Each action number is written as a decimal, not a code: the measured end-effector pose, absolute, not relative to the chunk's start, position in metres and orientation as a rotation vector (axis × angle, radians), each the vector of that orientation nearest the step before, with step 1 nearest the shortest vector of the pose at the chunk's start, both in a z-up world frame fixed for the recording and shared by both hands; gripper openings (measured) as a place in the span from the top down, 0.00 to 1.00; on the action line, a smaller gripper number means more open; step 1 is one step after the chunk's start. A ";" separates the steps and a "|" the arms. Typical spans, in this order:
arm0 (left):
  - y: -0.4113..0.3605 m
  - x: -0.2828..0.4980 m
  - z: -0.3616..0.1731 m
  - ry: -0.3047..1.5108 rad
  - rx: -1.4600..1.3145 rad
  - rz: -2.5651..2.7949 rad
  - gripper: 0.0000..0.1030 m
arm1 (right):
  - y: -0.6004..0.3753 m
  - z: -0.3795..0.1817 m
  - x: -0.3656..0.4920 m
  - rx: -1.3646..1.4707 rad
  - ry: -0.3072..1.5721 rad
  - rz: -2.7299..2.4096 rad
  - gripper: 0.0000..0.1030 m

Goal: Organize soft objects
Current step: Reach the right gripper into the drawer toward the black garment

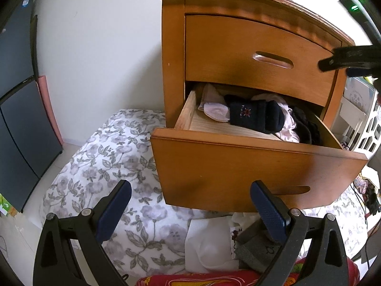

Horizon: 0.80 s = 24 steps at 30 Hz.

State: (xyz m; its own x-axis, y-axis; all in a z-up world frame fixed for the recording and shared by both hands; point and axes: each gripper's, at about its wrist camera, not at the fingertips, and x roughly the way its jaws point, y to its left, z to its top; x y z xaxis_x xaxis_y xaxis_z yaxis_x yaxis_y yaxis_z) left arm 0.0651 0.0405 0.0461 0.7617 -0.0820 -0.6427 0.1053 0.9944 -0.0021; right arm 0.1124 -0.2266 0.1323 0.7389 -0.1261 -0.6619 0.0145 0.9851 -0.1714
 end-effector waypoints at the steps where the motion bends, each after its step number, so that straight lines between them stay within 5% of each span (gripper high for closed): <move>1: 0.040 0.065 0.046 0.698 0.037 -0.104 0.03 | -0.228 0.127 0.120 -0.164 0.767 -0.078 0.05; 8: 0.041 0.067 0.045 0.709 0.031 -0.109 0.03 | -0.240 0.077 0.161 -0.207 0.983 -0.089 0.19; 24: 0.038 0.069 0.042 0.726 0.035 -0.128 0.03 | -0.251 0.011 0.197 -0.356 1.147 -0.149 0.44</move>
